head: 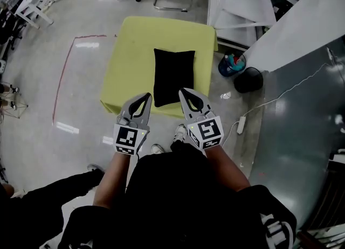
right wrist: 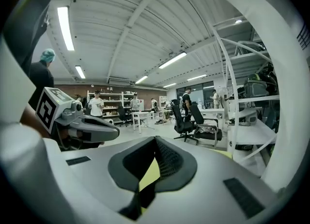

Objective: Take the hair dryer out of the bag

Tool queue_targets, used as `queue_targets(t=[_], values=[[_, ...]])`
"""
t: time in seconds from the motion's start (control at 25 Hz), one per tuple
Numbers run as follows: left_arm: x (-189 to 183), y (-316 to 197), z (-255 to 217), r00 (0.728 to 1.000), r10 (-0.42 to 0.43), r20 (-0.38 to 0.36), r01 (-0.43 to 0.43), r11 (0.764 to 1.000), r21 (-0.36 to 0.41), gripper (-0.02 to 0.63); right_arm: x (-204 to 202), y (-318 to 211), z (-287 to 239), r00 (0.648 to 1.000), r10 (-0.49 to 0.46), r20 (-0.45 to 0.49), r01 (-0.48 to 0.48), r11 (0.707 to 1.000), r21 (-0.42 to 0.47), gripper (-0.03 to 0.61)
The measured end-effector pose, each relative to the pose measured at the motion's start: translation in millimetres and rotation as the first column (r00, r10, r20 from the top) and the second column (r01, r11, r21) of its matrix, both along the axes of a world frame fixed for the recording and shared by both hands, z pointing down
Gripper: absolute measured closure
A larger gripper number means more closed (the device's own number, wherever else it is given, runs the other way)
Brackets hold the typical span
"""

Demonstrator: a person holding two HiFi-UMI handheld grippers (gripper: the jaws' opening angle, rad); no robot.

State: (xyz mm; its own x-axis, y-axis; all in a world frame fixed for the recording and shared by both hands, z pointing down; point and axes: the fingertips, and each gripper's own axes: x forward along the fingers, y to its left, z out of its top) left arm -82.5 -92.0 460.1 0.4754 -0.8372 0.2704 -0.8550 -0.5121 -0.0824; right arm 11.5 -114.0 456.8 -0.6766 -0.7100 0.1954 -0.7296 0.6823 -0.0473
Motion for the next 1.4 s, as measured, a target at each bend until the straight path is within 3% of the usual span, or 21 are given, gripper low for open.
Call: queue_targets(t=[0.28,0.44,0.6,0.76,0.84,0.92,1.0,1.2,1.4], values=[[14.8,-8.8,45.2,0.995,0.014,0.103,-0.004,0.996,-0.089,0.607,7.0,-16.5,21.1,0.997,-0.068,-0.027,0.066,0.996,-0.052,0.572],[23.1,-11.9,81.7,0.992,0.035,0.119,-0.013,0.983,-0.184,0.607,13.2,-22.8,45.4,0.997,-0.069,-0.028,0.066,0.992,-0.103,0.572],[24.8,-18.4,109.8,0.986,0.057,0.158,-0.021,0.975,-0.220,0.607,14.2,-27.8,72.0,0.998,-0.055,-0.018,0.052,0.986,-0.158,0.572],[18.4,-22.3,150.8,0.972,0.067,0.224,0.005,0.952,-0.307,0.606,12.0,-31.4,96.2,0.997,-0.061,-0.055,0.049,0.978,-0.202,0.572],[19.4,-18.5,174.4,0.957,0.123,0.263,-0.020,0.932,-0.363,0.596,10.4,-34.3,104.0,0.997,-0.058,-0.059,0.044,0.975,-0.219,0.572],[22.8,-11.8,197.8,0.929,0.199,0.312,-0.057,0.909,-0.412,0.521,9.3,-36.8,109.7,0.997,-0.055,-0.059,0.039,0.971,-0.235,0.572],[25.2,-5.5,216.0,0.884,0.267,0.383,-0.088,0.901,-0.425,0.471,7.3,-38.7,115.5,0.996,-0.057,-0.066,0.039,0.968,-0.249,0.572],[29.3,4.9,243.9,0.744,0.378,0.551,-0.161,0.902,-0.402,0.453,3.0,-41.6,128.2,0.995,-0.054,-0.080,0.029,0.960,-0.279,0.572],[29.4,5.9,277.3,0.615,0.445,0.651,-0.176,0.882,-0.436,0.448,4.6,-40.1,141.4,0.995,-0.046,-0.088,0.016,0.951,-0.310,0.572]])
